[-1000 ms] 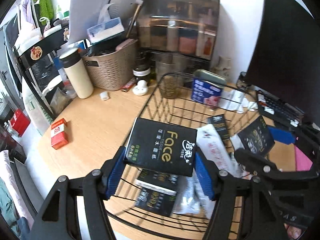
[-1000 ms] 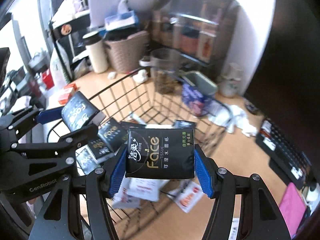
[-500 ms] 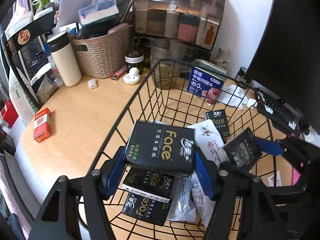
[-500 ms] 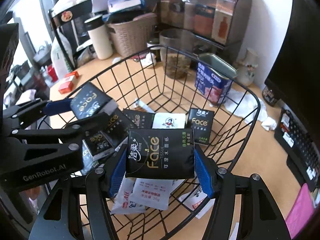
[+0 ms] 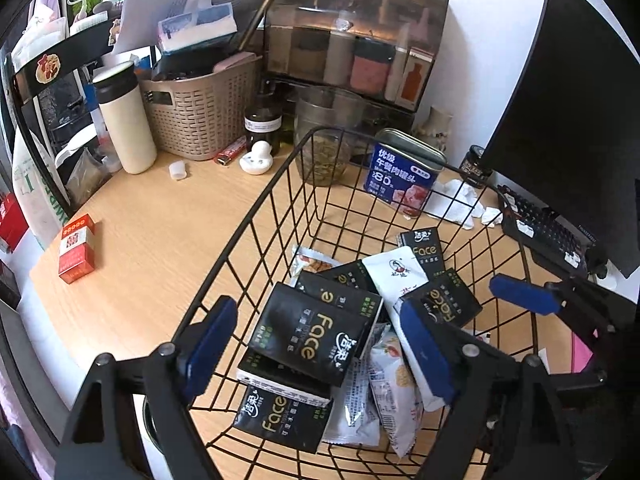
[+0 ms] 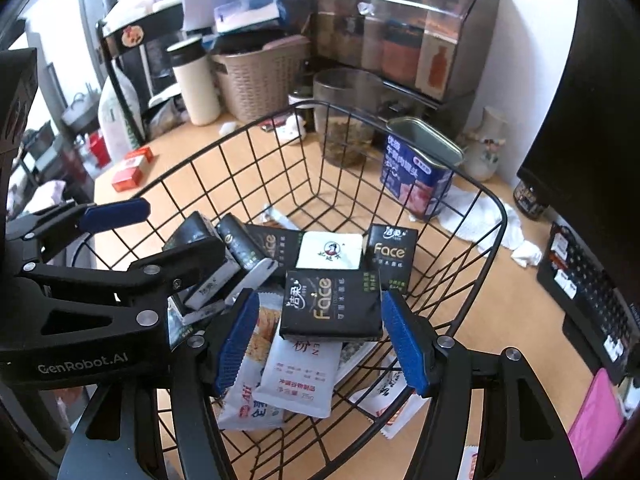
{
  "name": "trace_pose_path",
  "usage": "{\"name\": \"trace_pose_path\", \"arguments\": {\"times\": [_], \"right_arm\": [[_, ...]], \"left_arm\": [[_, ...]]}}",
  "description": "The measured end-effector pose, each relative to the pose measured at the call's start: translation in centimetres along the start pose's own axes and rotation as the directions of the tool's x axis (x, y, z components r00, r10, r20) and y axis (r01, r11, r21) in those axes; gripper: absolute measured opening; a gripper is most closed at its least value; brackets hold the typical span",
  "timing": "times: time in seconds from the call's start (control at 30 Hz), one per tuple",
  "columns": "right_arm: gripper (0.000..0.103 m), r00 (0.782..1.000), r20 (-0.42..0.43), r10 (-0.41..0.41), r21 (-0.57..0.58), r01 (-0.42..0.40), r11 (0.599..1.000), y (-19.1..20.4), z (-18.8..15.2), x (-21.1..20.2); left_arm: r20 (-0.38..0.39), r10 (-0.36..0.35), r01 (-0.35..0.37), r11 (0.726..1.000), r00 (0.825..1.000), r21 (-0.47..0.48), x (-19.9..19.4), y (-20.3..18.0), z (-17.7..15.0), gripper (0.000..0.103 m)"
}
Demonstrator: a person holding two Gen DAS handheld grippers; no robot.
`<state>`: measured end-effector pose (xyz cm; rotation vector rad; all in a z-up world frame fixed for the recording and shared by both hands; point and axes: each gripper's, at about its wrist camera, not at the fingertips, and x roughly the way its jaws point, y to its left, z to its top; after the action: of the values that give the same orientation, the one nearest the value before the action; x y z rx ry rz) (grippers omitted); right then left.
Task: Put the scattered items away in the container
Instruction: 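Move both grippers back over the white pizza wrappers on the desk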
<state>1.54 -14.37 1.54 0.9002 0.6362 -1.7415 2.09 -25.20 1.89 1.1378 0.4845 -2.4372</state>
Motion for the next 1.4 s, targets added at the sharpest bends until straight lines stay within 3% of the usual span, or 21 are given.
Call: {"name": "trace_pose_path", "arguments": {"times": [0.2, 0.37, 0.57, 0.73, 0.83, 0.93, 1.07, 1.4], "right_arm": [[0.063, 1.000, 0.007, -0.011, -0.011, 0.011, 1.000, -0.1, 0.0, -1.2], [0.063, 0.999, 0.022, -0.040, 0.029, 0.040, 0.999, -2.8, -1.6, -4.0], [0.063, 0.986, -0.009, -0.166, 0.098, 0.166, 0.981, -8.8, -6.0, -7.6], [0.063, 0.981, -0.050, -0.187, 0.219, 0.193, 0.956, -13.9, -11.0, -9.3], [0.064, 0.973, -0.080, -0.218, 0.275, 0.232, 0.933, -16.4, -14.2, -10.0], [0.064, 0.967, -0.110, -0.232, 0.305, 0.255, 0.918, -18.3, -16.3, -9.7], [0.064, 0.974, -0.131, -0.185, 0.343, 0.219, 0.914, -20.3, -18.5, -8.6], [0.064, 0.970, -0.180, -0.166, 0.328, 0.218, 0.919, -21.4, -18.8, -5.0]], "left_arm": [[0.007, -0.024, 0.024, 1.000, 1.000, 0.000, -1.0, -0.8, 0.1, 0.085], [0.038, -0.077, 0.075, 0.996, 0.996, 0.044, -3.0, -4.1, -0.4, 0.085], [-0.010, -0.168, 0.167, 0.968, 0.986, 0.186, -3.8, -12.0, -2.2, 0.085], [-0.073, -0.214, 0.226, 0.922, 0.974, 0.315, -3.4, -19.7, -4.6, 0.085], [-0.122, -0.167, 0.203, 0.896, 0.978, 0.396, -1.5, -23.4, -6.5, 0.085], [-0.138, -0.073, 0.126, 0.895, 0.988, 0.428, 1.4, -24.9, -7.8, 0.085], [-0.153, 0.033, 0.038, 0.896, 0.988, 0.443, 5.0, -25.5, -8.4, 0.085], [-0.210, 0.020, 0.060, 0.928, 0.978, 0.366, 8.8, -23.5, -7.5, 0.085]]}}
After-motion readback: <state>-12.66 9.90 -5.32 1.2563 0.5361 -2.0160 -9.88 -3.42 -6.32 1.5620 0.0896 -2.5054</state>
